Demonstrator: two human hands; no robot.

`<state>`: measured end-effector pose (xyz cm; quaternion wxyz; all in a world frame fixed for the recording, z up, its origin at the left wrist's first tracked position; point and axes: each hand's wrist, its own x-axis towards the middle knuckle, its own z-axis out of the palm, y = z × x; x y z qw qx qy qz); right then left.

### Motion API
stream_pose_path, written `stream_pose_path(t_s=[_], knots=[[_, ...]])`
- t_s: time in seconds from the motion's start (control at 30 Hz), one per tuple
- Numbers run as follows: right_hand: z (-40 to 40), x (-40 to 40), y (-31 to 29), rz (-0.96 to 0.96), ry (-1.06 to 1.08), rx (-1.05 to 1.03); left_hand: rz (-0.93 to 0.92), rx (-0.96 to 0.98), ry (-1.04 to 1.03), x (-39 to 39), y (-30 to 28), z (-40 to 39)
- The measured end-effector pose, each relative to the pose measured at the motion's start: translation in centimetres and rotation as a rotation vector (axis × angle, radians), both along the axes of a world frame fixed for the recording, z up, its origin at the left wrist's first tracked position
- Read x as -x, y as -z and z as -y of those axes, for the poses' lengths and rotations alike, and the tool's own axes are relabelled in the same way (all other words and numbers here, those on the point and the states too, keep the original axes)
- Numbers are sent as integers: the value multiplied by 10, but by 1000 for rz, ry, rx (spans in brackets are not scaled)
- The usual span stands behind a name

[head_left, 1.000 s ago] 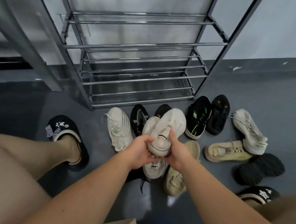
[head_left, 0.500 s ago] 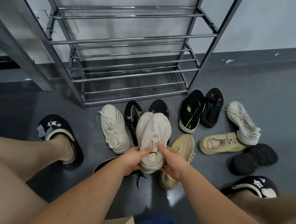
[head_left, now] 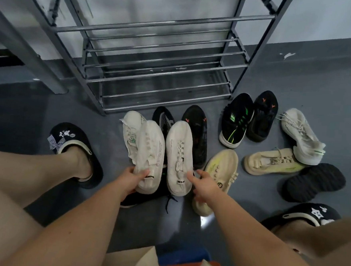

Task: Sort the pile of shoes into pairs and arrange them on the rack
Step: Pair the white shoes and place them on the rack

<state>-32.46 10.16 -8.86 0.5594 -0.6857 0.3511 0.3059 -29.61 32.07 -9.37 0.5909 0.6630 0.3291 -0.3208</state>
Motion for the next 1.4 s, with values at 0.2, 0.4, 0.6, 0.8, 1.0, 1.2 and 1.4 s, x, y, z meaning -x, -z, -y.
stream_pose_path(t_s=[0.2, 0.4, 0.6, 0.8, 1.0, 1.2, 1.4], knots=[[-19, -2, 12, -61, 62, -83, -123, -65, 183, 5, 6, 9], [-24, -5, 24, -5, 182, -99, -179, 51, 147, 2, 10, -2], [-24, -7, 20, -28, 251, -211, -207, 192, 33, 2, 10, -8], [5, -9, 10, -47, 321, -337, -178, 278, 26, 1, 10, -2], [42, 10, -1, 44, 455, -298, -141, 354, 202, -13, 7, 40], [69, 27, -7, 60, 549, -323, -154, 277, 280, -3, 13, 85], [47, 18, -12, 74, 505, -403, 190, -196, 364, -11, 10, 77]])
